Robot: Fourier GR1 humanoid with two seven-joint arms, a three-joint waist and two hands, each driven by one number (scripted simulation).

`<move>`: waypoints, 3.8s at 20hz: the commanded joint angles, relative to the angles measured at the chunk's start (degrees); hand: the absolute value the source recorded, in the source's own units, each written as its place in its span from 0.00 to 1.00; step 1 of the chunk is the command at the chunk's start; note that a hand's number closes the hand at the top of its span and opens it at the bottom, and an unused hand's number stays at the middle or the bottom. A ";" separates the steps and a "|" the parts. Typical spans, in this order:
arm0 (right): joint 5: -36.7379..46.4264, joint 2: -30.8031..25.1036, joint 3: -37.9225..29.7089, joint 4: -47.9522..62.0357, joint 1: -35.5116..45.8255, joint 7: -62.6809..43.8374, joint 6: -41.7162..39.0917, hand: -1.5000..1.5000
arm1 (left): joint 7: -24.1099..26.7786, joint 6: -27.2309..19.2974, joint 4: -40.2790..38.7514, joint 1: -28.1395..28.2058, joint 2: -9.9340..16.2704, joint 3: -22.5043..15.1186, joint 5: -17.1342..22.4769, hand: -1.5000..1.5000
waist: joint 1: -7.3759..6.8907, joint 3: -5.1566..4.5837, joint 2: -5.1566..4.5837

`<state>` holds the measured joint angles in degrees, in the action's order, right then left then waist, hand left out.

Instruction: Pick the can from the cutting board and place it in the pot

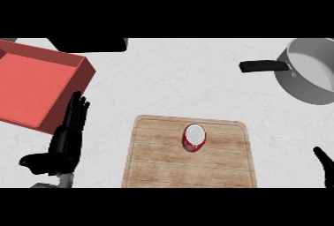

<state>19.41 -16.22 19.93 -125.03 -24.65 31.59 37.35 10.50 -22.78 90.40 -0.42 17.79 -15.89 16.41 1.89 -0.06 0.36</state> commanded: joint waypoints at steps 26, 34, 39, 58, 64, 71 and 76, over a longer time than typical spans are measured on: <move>55.92 16.00 19.92 5.62 12.41 -70.30 -42.75 0.00 | -0.12 1.40 -3.19 -2.74 -3.48 0.80 -3.31 0.50 | -2.24 0.01 -0.53; 49.13 16.17 16.41 11.25 20.99 -72.01 -44.78 0.00 | -2.23 4.53 2.53 0.88 -4.35 2.00 -5.18 0.50 | -2.14 0.06 -0.35; 50.16 16.15 16.31 16.50 20.40 -70.54 -38.62 0.00 | 2.34 5.87 0.10 4.05 -7.07 2.64 -6.62 0.50 | -2.06 0.06 -0.33; 55.13 16.19 13.12 28.77 30.16 -65.63 -28.16 1.00 | -0.33 6.53 -2.96 0.47 -12.62 4.38 -13.03 0.50 | -1.94 0.06 -0.35; 49.97 16.21 -7.63 34.94 36.80 -72.63 -28.64 1.00 | -1.94 9.37 0.03 -0.76 -10.01 7.29 -10.75 0.50 | -3.01 0.16 -1.47; 50.00 14.78 -26.22 41.50 40.97 -90.41 -28.26 1.00 | -0.24 8.96 0.39 -0.91 -10.14 7.72 -10.99 0.50 | -3.03 0.09 -4.47; 54.96 7.21 -35.25 48.09 51.11 -98.79 -29.85 1.00 | -0.30 10.32 0.18 -1.74 -9.88 6.57 -11.15 0.50 | -6.91 -0.27 -4.84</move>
<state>71.61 -4.69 -8.40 -81.46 20.05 -58.61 8.51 9.97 -13.22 90.53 -1.54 7.63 -8.74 5.49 -2.81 -0.12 -4.02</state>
